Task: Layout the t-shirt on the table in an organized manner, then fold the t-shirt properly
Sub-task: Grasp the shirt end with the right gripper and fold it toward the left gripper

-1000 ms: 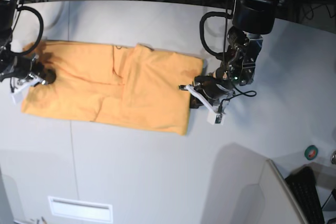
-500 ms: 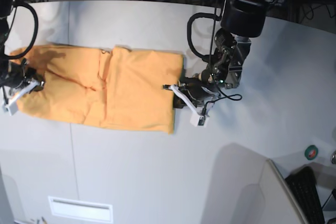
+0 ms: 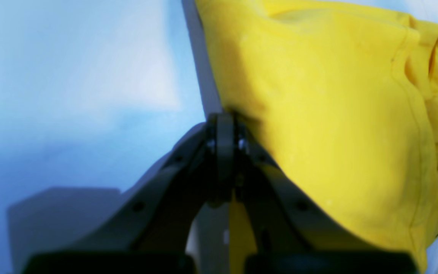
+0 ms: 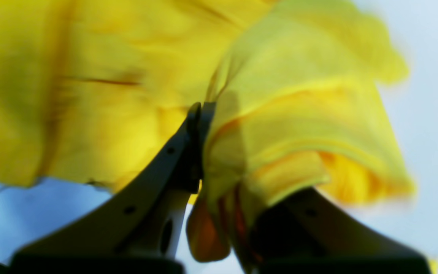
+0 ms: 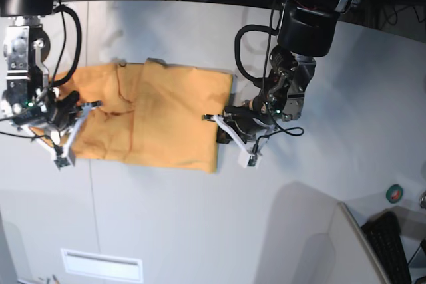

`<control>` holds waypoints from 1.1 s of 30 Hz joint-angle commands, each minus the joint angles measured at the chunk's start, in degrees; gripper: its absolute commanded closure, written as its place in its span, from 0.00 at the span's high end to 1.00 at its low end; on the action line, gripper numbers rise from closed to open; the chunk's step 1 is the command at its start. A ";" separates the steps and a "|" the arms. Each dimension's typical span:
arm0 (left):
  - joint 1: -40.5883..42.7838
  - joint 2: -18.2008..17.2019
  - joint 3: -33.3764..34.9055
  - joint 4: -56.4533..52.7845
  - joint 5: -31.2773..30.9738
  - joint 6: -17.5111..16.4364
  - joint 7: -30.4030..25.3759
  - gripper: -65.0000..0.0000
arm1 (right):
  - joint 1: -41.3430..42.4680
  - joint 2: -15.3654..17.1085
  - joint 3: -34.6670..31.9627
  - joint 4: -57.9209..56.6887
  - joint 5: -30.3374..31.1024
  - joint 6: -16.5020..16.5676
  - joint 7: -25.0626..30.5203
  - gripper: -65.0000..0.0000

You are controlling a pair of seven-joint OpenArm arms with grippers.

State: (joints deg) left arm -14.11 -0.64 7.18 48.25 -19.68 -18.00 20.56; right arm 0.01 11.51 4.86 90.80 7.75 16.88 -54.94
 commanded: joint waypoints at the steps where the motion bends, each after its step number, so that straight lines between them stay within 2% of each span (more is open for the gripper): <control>1: -1.23 0.16 -0.02 0.85 -0.49 -0.51 -0.91 0.00 | 0.91 0.23 -0.95 1.20 -0.58 -0.14 0.83 0.00; 17: -0.70 0.16 0.95 0.85 -0.49 -0.59 -0.91 0.00 | 0.91 -9.97 -2.80 4.27 -0.76 -0.23 -0.58 0.00; 22: -0.79 -0.01 4.82 0.85 -0.85 -0.51 -1.17 0.00 | 1.70 -10.76 -8.34 4.01 -0.76 -0.31 -0.14 0.00; 26: -0.70 0.07 4.73 0.85 -0.85 -0.51 -1.17 0.00 | 2.49 -12.78 -9.39 3.92 -0.76 -4.71 -0.05 0.00; 33: -0.88 -0.01 4.64 0.85 -0.93 -0.51 -1.17 0.00 | 3.37 -12.96 -12.38 2.07 -0.67 -5.59 0.04 0.00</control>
State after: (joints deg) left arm -13.80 -0.82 11.84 48.25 -19.94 -18.02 20.34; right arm 2.48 -1.26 -7.51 92.09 6.59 11.11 -55.68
